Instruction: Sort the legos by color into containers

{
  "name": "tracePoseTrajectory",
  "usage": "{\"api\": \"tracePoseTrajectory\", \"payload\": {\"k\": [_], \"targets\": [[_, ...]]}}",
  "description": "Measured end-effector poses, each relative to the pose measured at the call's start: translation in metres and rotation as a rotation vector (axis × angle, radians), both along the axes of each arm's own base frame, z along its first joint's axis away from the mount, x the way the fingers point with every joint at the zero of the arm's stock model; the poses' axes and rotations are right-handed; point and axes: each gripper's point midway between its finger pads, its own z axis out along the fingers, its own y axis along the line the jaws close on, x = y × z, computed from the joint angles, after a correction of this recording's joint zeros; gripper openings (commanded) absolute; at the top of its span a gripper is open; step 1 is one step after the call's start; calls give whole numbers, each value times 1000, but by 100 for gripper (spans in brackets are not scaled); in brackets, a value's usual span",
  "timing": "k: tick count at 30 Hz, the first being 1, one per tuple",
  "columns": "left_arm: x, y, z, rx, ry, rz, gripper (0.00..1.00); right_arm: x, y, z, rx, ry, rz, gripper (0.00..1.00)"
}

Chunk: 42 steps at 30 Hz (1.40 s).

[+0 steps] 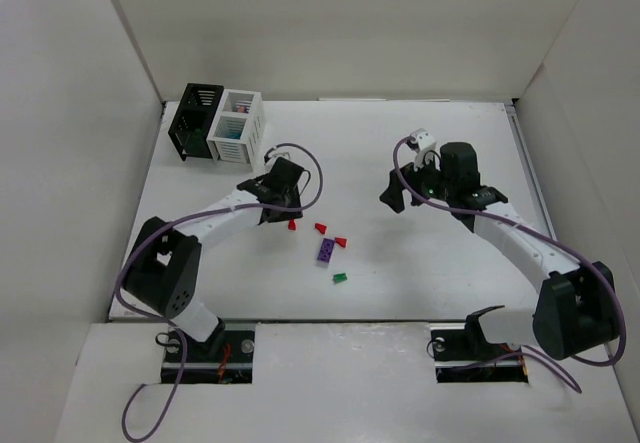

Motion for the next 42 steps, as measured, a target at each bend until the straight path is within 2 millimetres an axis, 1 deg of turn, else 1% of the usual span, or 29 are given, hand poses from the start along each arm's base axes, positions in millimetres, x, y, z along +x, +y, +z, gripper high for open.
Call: {"api": "tracePoseTrajectory", "payload": {"k": [6, 11, 12, 13, 14, 15, 18, 21, 22, 26, 31, 33, 34, 36, 38, 39, 40, 42], "targets": [[-7, 2, -31, 77, 57, 50, 35, -2, 2, -1, 8, 5, 15, 98], [-13, -1, -48, 114, 91, 46, 35, -3, 2, -1, 9, 7, 16, 98], [-12, 0, -50, 121, 90, 49, 35, -3, 2, -1, 9, 7, 17, 98], [-11, -1, -49, 121, 86, 52, 33, -3, 3, -1, 9, 7, 18, 98], [-9, -1, -50, 124, 83, 55, 29, -3, 3, -1, 10, 7, 18, 98], [-8, -1, -50, 126, 80, 58, 29, -3, 3, -1, 10, 7, 18, 98], [-4, -2, -50, 130, 73, 62, 25, -3, 3, -1, 11, 7, 19, 98], [-3, -1, -50, 137, 70, 66, 18, -3, 3, -1, 11, 7, 21, 98], [-3, -1, -50, 136, 70, 67, 13, -3, 3, -1, 12, 7, 21, 98], [-3, -2, -50, 133, 69, 66, 11, -3, 3, -1, 12, 7, 21, 98], [-3, -4, -46, 128, 78, 59, 11, -3, 3, -1, 11, 7, 21, 98], [2, -5, -39, 128, 76, 54, 11, -3, 3, -1, 9, 7, 17, 98], [7, -6, -32, 119, 65, 53, 9, -3, 2, -1, 9, 6, 16, 98], [26, -3, -14, 92, 32, 67, 9, -2, 1, -1, 6, 4, 12, 98], [53, 6, 13, 53, -24, 99, 9, -2, 0, -2, 3, 3, 12, 98], [69, 14, 29, 35, -61, 121, 9, -2, -1, -2, 1, 2, 11, 98], [85, 25, 48, 20, -105, 146, 11, -1, -1, -2, -1, 0, 9, 98], [117, 53, 86, 3, -193, 202, 11, 0, -4, -2, -6, -5, 4, 98]]}}
